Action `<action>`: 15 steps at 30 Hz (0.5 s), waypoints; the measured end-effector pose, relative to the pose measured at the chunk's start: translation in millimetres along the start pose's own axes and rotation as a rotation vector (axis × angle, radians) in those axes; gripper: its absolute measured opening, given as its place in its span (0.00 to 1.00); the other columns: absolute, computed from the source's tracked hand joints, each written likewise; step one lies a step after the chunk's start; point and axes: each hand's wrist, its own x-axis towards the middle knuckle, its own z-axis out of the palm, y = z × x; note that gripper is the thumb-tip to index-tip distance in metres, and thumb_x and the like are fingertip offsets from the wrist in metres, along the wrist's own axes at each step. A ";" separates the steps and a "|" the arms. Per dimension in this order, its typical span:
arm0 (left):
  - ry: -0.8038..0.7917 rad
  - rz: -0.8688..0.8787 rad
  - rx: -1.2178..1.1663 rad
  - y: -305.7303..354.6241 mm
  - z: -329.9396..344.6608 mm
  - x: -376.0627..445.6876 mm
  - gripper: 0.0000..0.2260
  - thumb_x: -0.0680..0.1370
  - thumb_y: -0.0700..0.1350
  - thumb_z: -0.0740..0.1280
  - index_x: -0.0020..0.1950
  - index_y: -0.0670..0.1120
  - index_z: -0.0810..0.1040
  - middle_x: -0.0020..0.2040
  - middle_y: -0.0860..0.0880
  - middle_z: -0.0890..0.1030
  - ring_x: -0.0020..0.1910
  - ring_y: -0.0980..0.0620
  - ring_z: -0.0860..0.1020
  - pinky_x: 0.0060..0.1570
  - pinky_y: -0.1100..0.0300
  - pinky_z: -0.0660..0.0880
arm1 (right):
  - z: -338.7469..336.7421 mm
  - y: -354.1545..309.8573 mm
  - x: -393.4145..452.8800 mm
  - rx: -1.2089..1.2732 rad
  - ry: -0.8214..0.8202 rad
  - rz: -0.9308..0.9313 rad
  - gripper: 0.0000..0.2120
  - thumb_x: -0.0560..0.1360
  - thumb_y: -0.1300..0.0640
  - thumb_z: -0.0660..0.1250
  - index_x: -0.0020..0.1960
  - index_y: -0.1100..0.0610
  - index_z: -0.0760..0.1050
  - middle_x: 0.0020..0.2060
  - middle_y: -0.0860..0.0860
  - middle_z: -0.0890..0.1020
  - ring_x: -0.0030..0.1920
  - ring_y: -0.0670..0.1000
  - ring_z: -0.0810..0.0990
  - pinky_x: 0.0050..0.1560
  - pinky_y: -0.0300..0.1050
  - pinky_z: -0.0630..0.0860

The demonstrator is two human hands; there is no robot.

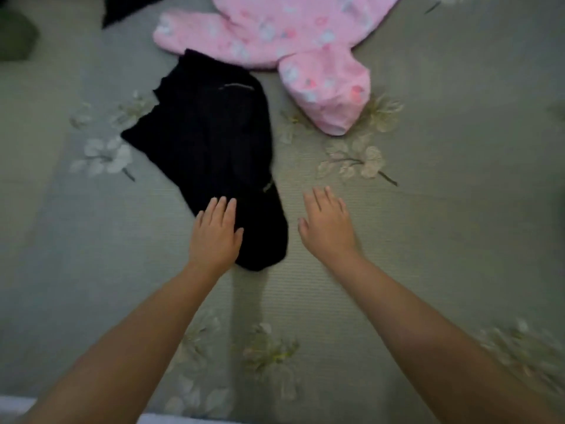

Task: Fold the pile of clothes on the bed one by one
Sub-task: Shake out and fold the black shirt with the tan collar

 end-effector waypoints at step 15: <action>0.031 -0.349 -0.245 -194.2 126.1 -53.3 0.36 0.73 0.62 0.42 0.74 0.40 0.55 0.75 0.39 0.54 0.75 0.42 0.51 0.69 0.53 0.39 | 160.6 -122.5 68.4 -0.269 -0.094 0.014 0.31 0.76 0.40 0.58 0.73 0.56 0.58 0.74 0.59 0.55 0.74 0.59 0.50 0.70 0.59 0.47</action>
